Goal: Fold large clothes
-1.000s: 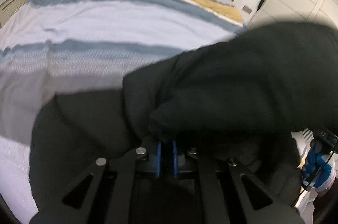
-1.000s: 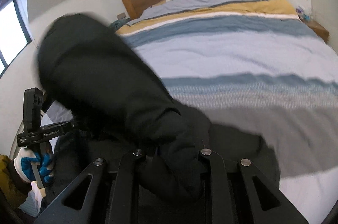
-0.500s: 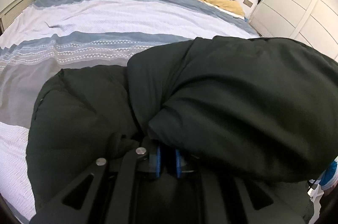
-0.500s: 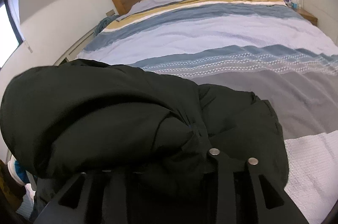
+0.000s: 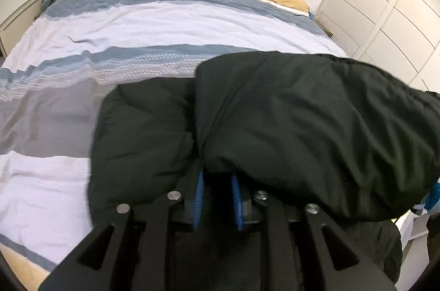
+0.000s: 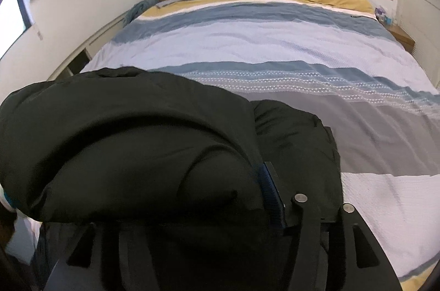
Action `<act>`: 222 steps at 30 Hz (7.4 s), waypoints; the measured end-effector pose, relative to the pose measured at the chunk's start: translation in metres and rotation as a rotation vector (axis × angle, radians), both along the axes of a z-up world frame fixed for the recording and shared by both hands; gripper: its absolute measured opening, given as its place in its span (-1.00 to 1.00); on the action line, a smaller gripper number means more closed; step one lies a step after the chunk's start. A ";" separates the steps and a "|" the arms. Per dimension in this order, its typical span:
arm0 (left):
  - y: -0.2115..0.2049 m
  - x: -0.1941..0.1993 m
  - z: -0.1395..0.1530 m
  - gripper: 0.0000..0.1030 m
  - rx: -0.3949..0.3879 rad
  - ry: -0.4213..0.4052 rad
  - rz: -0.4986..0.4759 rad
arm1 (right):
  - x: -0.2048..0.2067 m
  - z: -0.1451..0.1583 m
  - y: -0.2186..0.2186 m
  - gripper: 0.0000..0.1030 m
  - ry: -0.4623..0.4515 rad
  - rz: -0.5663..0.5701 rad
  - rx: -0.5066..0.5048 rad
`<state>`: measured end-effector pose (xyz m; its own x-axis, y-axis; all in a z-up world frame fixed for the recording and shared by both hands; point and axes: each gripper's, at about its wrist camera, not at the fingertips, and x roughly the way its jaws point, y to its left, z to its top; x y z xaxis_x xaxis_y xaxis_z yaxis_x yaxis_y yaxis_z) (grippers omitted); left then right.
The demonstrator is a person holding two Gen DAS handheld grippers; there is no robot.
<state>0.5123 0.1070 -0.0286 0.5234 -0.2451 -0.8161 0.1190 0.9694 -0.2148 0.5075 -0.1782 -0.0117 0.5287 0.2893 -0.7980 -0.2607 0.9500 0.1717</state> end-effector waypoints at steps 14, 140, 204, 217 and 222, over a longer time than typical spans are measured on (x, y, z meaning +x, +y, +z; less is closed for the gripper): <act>0.028 0.000 0.019 -0.62 -0.017 0.011 0.083 | 0.011 -0.008 0.012 0.65 -0.016 0.057 -0.141; -0.067 -0.382 0.080 0.12 0.269 -0.345 0.133 | -0.362 0.041 -0.027 0.79 -0.112 -0.183 -0.071; 0.158 -0.440 -0.115 0.34 -0.513 0.129 0.296 | -0.435 -0.106 -0.152 0.99 0.263 -0.400 0.225; 0.117 -0.446 -0.116 0.33 -0.639 0.130 0.184 | -0.439 -0.118 -0.144 0.99 0.298 -0.327 0.370; 0.100 -0.448 -0.101 0.28 -0.606 0.104 0.151 | -0.440 -0.118 -0.139 0.71 0.308 -0.309 0.413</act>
<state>0.0641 0.2073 -0.1291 0.5134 -0.6095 -0.6041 -0.0603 0.6765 -0.7339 0.0678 -0.3169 -0.1295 0.4001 0.4781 -0.7819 0.1375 0.8122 0.5669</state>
